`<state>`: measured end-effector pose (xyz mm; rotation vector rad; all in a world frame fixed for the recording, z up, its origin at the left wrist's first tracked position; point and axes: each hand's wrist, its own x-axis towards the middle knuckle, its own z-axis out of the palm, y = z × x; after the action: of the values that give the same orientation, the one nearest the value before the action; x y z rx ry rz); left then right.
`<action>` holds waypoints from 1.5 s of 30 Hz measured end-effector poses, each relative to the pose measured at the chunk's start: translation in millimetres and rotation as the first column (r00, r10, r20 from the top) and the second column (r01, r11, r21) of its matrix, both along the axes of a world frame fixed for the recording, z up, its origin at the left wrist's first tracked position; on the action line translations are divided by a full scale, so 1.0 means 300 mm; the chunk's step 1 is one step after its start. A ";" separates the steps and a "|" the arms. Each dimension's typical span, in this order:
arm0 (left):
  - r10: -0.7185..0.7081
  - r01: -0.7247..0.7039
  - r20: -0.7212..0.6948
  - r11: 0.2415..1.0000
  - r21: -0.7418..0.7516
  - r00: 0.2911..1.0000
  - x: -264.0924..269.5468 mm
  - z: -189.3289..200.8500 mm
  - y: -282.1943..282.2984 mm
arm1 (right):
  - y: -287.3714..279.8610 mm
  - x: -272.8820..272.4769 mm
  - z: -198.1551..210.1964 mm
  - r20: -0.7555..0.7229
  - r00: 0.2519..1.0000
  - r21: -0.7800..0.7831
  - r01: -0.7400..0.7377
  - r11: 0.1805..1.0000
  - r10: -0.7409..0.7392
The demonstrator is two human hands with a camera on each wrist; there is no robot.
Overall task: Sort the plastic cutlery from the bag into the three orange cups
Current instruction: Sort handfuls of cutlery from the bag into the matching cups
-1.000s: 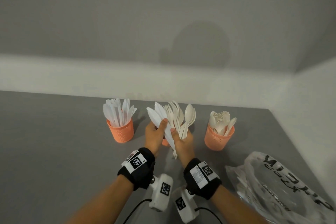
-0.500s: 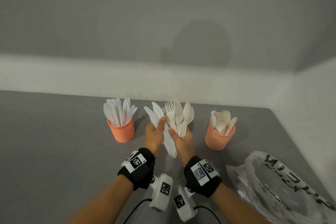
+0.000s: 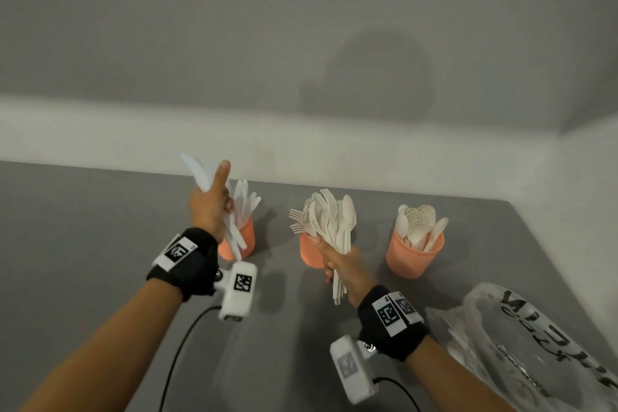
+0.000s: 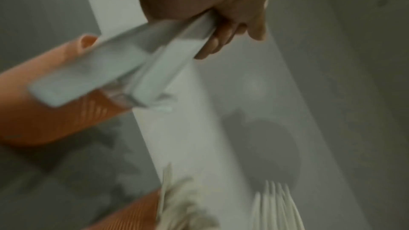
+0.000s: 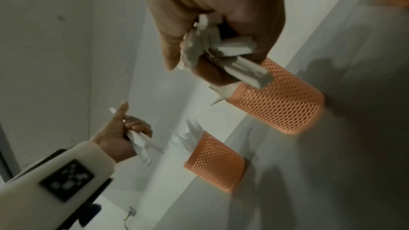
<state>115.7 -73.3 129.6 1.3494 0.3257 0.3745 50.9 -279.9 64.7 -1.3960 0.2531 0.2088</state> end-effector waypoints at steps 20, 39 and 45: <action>0.071 -0.111 0.175 0.967 0.228 0.982 0.210 -0.125 0.099 | 0.033 0.053 0.045 -0.067 0.996 0.162 -0.044 0.986 0.055; -0.238 -0.141 0.168 0.124 0.982 0.957 0.158 -0.249 0.147 | 0.064 0.038 0.059 -0.105 0.985 0.193 -0.116 0.974 0.138; -0.097 0.057 -0.044 0.133 0.990 0.994 0.130 -0.194 0.114 | 0.061 0.027 0.058 -0.097 0.976 0.266 -0.163 0.950 0.195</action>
<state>154.7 -39.1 71.4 2.7370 -0.1236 0.5623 59.0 -261.5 82.1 -1.1493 0.1922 0.4632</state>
